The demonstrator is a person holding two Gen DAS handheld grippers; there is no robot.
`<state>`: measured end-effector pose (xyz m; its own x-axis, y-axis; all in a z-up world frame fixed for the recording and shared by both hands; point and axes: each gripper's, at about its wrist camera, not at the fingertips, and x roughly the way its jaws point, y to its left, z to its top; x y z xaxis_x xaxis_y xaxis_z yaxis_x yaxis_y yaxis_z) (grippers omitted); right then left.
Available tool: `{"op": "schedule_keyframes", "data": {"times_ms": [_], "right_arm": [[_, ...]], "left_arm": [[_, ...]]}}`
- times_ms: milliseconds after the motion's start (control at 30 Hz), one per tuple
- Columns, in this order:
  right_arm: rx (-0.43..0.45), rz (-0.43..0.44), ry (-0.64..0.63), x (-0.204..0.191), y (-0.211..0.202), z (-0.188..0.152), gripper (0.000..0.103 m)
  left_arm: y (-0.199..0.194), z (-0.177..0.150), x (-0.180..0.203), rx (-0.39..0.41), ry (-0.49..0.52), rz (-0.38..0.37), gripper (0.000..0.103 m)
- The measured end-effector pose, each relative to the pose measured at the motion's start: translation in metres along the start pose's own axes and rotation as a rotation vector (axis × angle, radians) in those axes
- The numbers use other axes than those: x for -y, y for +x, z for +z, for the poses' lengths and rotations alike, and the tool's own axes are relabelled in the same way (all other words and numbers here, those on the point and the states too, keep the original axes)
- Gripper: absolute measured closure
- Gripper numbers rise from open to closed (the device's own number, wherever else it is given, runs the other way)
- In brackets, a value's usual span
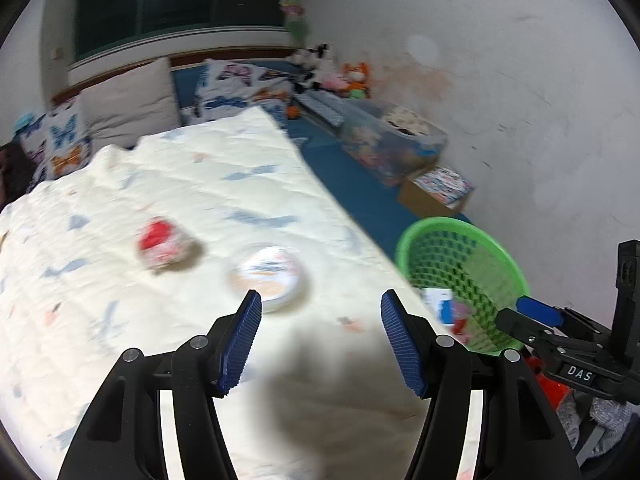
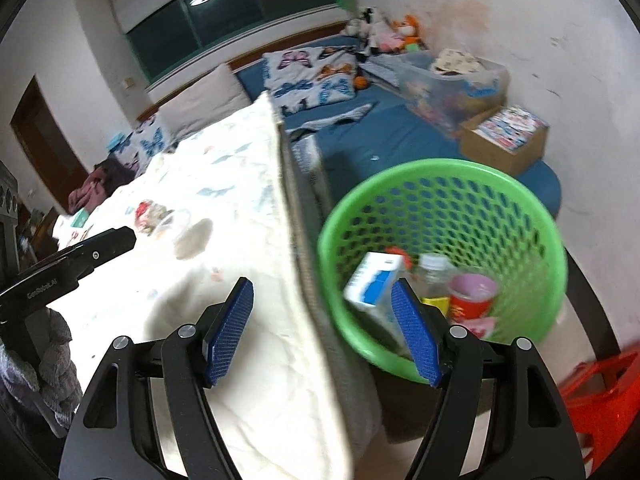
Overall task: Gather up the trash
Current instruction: 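Move both grippers back over the bed toward the round tub and red bag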
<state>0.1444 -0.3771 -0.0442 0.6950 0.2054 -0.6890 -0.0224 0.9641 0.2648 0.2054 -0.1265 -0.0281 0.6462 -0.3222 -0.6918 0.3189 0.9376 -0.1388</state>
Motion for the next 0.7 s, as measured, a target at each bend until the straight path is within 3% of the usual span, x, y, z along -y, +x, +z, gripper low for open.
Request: {"op": "schedule_keyframes", "data": {"times_ms": [333, 700], "right_arm": [[-0.033, 0.071, -0.109, -0.064, 0.031, 0.010, 0.026], [-0.089, 0.093, -0.227, -0.118, 0.076, 0.015, 0.024]], "left_arm": [[-0.036, -0.014, -0.083, 0.028, -0.107, 0.124, 0.040], [-0.057, -0.037, -0.140, 0.028, -0.205, 0.207, 0.037]]}}
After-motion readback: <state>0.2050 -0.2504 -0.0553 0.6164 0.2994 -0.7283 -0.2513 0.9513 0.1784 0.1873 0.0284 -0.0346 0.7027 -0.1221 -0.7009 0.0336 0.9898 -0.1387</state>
